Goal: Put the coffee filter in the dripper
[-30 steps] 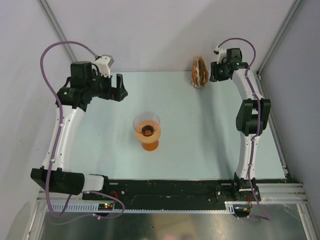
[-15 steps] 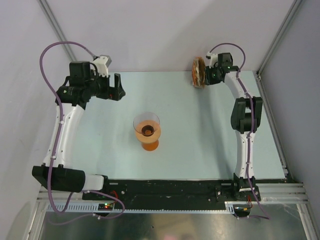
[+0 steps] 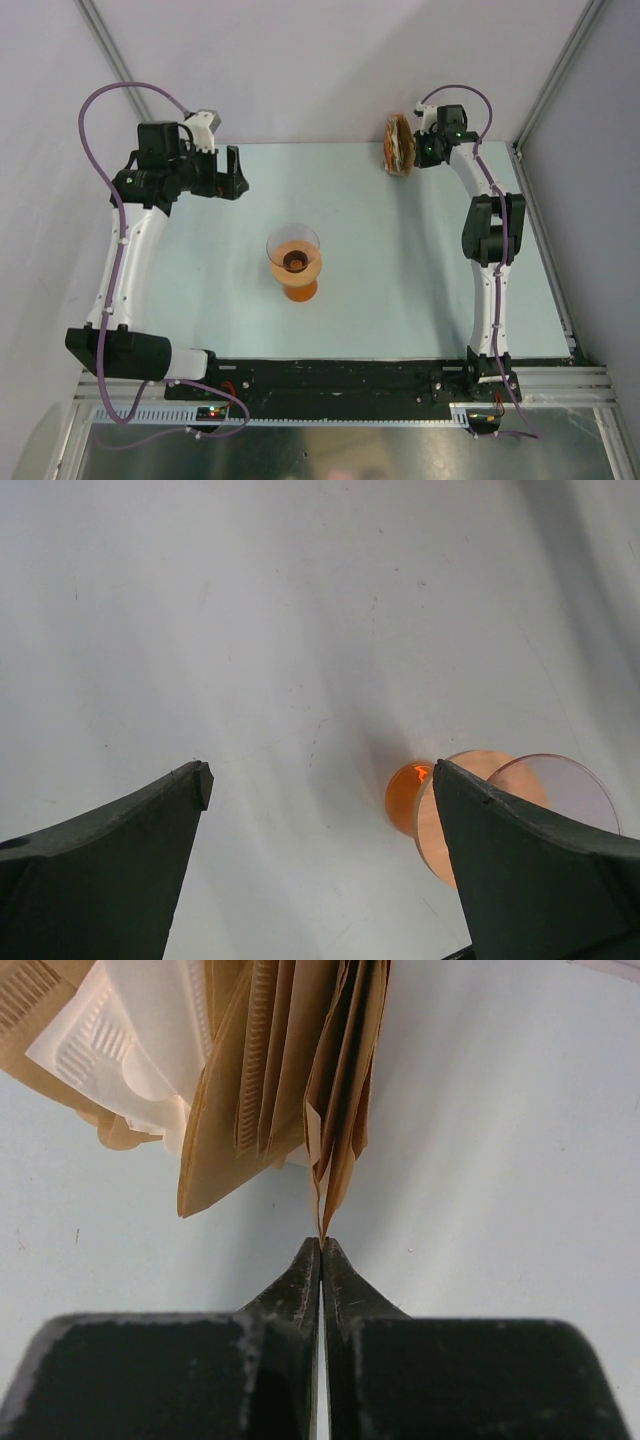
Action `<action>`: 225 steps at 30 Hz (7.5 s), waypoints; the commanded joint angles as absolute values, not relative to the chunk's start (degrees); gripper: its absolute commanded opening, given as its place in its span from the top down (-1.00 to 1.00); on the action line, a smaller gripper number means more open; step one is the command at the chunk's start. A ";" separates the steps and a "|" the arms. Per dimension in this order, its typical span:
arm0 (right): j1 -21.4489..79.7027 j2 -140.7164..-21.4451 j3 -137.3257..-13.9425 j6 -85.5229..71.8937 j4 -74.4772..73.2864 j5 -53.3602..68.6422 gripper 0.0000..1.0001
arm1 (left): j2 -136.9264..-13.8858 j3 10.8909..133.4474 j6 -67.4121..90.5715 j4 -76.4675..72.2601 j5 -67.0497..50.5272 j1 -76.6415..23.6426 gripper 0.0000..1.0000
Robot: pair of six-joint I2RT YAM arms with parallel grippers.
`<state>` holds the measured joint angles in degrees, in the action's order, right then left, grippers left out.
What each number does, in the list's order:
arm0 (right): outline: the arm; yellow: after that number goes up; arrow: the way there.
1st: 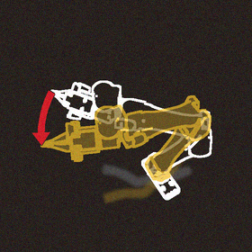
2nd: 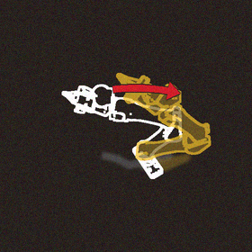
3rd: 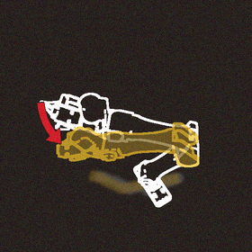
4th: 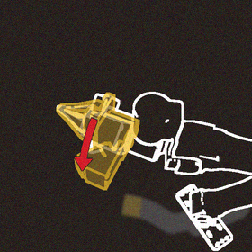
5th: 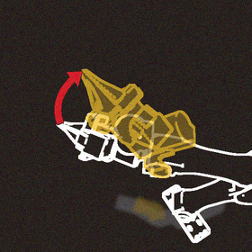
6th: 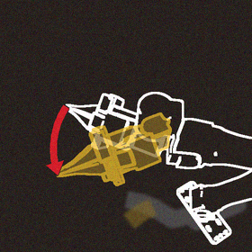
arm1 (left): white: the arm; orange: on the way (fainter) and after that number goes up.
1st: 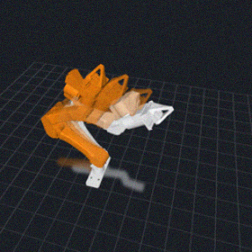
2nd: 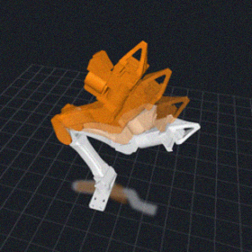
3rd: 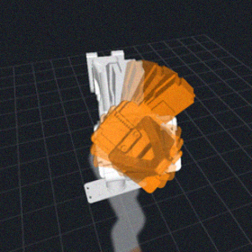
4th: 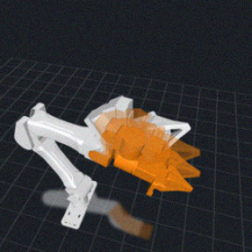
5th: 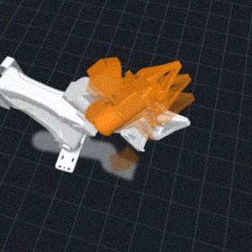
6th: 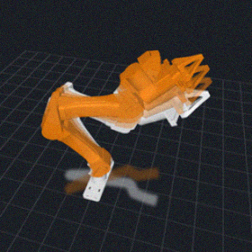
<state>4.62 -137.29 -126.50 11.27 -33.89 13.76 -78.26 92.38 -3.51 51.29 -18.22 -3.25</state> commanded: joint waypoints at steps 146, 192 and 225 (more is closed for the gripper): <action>34.00 -81.21 -106.36 34.08 -56.11 24.46 1.00 | -65.29 87.45 -14.27 38.58 -32.37 -33.01 -0.99; 40.95 -77.41 -105.13 31.09 -57.46 23.84 1.00 | -65.13 83.60 -16.40 37.45 -16.95 -41.73 -0.26; 44.00 -77.37 -106.02 42.36 -65.60 34.05 1.00 | -62.74 80.89 -34.54 37.08 -27.69 -41.75 0.38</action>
